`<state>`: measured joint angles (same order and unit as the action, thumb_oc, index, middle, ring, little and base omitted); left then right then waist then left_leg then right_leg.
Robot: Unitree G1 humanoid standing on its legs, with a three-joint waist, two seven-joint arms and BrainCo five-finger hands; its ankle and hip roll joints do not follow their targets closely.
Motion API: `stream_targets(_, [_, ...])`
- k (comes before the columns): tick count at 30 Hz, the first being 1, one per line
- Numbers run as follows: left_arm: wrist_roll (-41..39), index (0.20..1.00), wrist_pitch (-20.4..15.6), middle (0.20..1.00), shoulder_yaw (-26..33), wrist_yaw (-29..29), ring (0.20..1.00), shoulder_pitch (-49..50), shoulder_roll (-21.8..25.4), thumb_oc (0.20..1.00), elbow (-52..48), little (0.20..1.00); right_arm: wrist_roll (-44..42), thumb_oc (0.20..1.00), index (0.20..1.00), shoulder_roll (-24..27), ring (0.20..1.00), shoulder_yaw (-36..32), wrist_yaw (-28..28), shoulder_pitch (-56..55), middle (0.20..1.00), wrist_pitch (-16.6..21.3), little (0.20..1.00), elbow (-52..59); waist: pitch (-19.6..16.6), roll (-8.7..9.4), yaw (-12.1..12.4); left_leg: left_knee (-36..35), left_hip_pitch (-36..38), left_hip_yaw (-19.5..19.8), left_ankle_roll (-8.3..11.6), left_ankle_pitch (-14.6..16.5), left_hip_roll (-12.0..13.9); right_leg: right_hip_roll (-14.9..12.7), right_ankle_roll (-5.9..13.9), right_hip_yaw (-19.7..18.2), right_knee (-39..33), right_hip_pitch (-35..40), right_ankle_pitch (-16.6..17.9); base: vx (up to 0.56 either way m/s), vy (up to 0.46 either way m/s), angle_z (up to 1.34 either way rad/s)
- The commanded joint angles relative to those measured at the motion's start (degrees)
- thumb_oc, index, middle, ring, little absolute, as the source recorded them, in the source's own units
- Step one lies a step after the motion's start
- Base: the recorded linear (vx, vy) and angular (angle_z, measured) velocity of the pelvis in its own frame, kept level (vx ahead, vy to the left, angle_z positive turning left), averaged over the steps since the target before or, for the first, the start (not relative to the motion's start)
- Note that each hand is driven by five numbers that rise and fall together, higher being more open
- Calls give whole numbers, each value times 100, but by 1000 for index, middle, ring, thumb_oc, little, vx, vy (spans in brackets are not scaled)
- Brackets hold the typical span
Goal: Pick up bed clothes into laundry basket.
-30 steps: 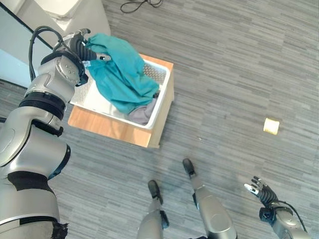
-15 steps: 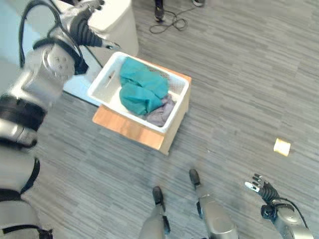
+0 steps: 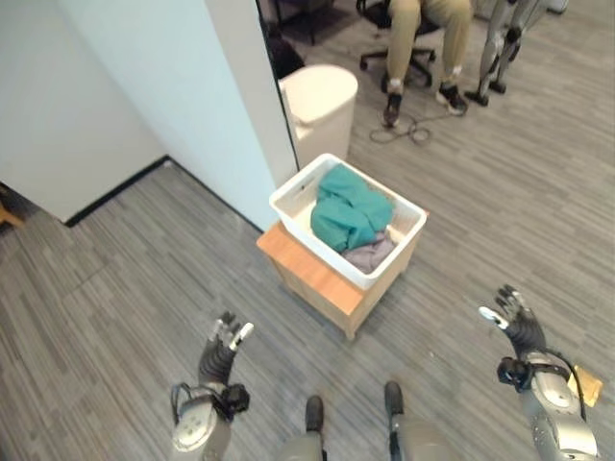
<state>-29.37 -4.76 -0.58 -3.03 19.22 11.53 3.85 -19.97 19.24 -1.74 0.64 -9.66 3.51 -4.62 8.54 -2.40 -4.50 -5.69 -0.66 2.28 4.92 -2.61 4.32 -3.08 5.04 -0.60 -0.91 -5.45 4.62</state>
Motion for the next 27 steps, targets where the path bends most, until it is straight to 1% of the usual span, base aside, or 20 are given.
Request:
stream_targets(1, [-605, 1000, -231, 1000, 77, 108, 1000, -488, 138, 1000, -82, 1000, 34, 1000, 1000, 66, 1000, 226, 118, -120, 1000, 248, 1000, 174, -53, 183, -38, 120, 549, -101, -238, 488, -100, -99, 244, 72, 12, 161, -343, -49, 39, -10])
stream_targets(4, [-367, 1000, -187, 1000, -60, 63, 1000, -451, 215, 1000, -194, 1000, -40, 1000, 1000, 38, 1000, 527, 240, -136, 1000, 164, 1000, 260, -95, 188, 13, 155, 646, -178, -305, 519, -126, -113, 265, 66, 299, 137, -412, -29, 37, -27])
stream_targets(6, [-230, 1000, -208, 1000, -32, 57, 1000, -459, 361, 1000, -322, 1000, 138, 1000, 1000, 158, 1000, 639, 292, -133, 1000, 113, 1000, 478, -138, 194, 27, 168, 698, -178, -326, 530, -143, -150, 283, 55, 333, 162, -433, -21, 33, -15])
stream_targets(8, [-202, 1000, -213, 1000, 5, 56, 1000, -441, 385, 1000, -338, 1000, 220, 1000, 1000, 204, 1000, 648, 319, -153, 1000, 100, 1000, 547, -169, 196, 27, 167, 718, -167, -331, 533, -153, -170, 289, 65, 309, 208, -440, 0, 0, 0])
stream_targets(10, [-61, 1000, -237, 1000, 153, 70, 1000, -322, 432, 1000, -377, 1000, 483, 1000, 1000, 320, 1000, 531, 348, -258, 1000, 109, 1000, 691, -246, 200, 37, 183, 735, -96, -354, 539, -193, -234, 316, 36, 261, 305, -449, 22, 28, 8])
stream_targets(14, [-39, 1000, -222, 1000, 278, 41, 1000, -164, 349, 1000, -297, 1000, 528, 1000, 1000, 315, 1000, 476, 379, -321, 1000, 72, 1000, 774, -271, 198, 70, 235, 717, -25, -402, 565, -246, -299, 342, 34, 293, 331, -462, 2, 39, 16])
stream_targets(16, [-19, 1000, -216, 1000, 369, -29, 1000, -117, 328, 1000, -245, 1000, 514, 1000, 1000, 288, 1000, 540, 418, -287, 1000, 59, 1000, 759, -183, 198, 129, 438, 637, 32, -466, 625, -304, -343, 348, 36, 622, 223, -522, -45, 45, 8])
stream_targets(17, [-18, 1000, -215, 1000, 372, -29, 1000, -117, 328, 1000, -247, 1000, 513, 1000, 1000, 288, 1000, 542, 418, -284, 1000, 61, 1000, 756, -183, 202, 128, 451, 628, 31, -467, 632, -308, -347, 349, 33, 647, 208, -536, -96, -6, 3])
stream_targets(18, [8, 1000, -239, 1000, 459, -58, 1000, -106, 363, 1000, -263, 1000, 503, 1000, 1000, 313, 1000, 620, 493, -211, 1000, 57, 1000, 747, -1, 208, 206, 706, 529, 60, -497, 688, -311, -341, 371, 67, 1011, 70, -552, -85, -17, 13])
stream_targets(19, [8, 1000, -237, 1000, 463, -58, 1000, -111, 363, 1000, -264, 1000, 502, 1000, 1000, 312, 1000, 622, 494, -200, 1000, 61, 1000, 739, 2, 214, 200, 738, 508, 64, -498, 703, -317, -346, 372, 67, 1039, 52, -566, -185, -90, 11])
stream_targets(20, [17, 1000, -271, 1000, 421, -74, 1000, -282, 521, 1000, -259, 1000, 528, 1000, 1000, 359, 1000, 655, 492, -104, 1000, 94, 1000, 816, 185, 220, 200, 1025, 232, 423, -450, 670, -359, -200, 371, -490, 1315, -3, -675, -107, -74, 10])
stream_targets(21, [16, 1000, -270, 1000, 421, -75, 1000, -288, 523, 1000, -259, 1000, 528, 1000, 1000, 355, 1000, 653, 492, -97, 1000, 96, 1000, 811, 182, 224, 187, 1045, 209, 438, -449, 676, -365, -206, 370, -477, 1332, -18, -686, -146, -123, 32])
stream_targets(22, [18, 1000, -296, 1000, 363, -74, 1000, -416, 599, 1000, -226, 1000, 489, 1000, 1000, 347, 1000, 644, 466, -83, 1000, 114, 1000, 836, 226, 206, 197, 1108, 72, 670, -395, 634, -390, -149, 358, -665, 1395, 31, -818, -90, -109, 110])
stream_targets(23, [17, 1000, -305, 1000, 316, -66, 1000, -511, 643, 1000, -215, 1000, 447, 1000, 1000, 328, 1000, 631, 450, -85, 1000, 105, 1000, 822, 219, 178, 206, 1148, -76, 918, -322, 555, -431, -162, 331, -749, 1398, 87, -923, -131, -248, 183])
stream_targets(24, [56, 1000, -300, 1000, 269, -42, 1000, -607, 660, 1000, -210, 1000, 427, 1000, 1000, 330, 1000, 619, 434, -75, 1000, 80, 1000, 800, 144, 128, 218, 1207, -271, 1483, -208, 434, -523, -228, 267, -962, 1299, 360, -1135, -96, -198, 213])
stream_targets(25, [56, 1000, -298, 1000, 271, -43, 1000, -609, 659, 1000, -213, 1000, 427, 1000, 1000, 330, 1000, 619, 434, -70, 1000, 82, 1000, 798, 133, 123, 204, 1194, -293, 1499, -204, 405, -521, -229, 269, -948, 1276, 348, -1106, -64, -191, 196])
stream_targets(26, [54, 1000, -314, 1000, 260, -39, 1000, -609, 641, 1000, -225, 1000, 440, 1000, 1000, 365, 1000, 602, 446, -70, 1000, 74, 1000, 827, 95, 115, 214, 1202, -362, 1715, -165, 359, -551, -124, 264, -1259, 1245, 423, -1207, -42, -131, 214])
stream_targets(27, [61, 1000, -326, 1000, 312, -72, 1000, -587, 626, 1000, -242, 1000, 432, 1000, 1000, 422, 1000, 622, 479, -16, 1000, 94, 1000, 823, 84, 122, 211, 1257, -444, 2012, -120, 293, -605, 76, 236, -1707, 1322, 492, -1375, -138, -302, 203])
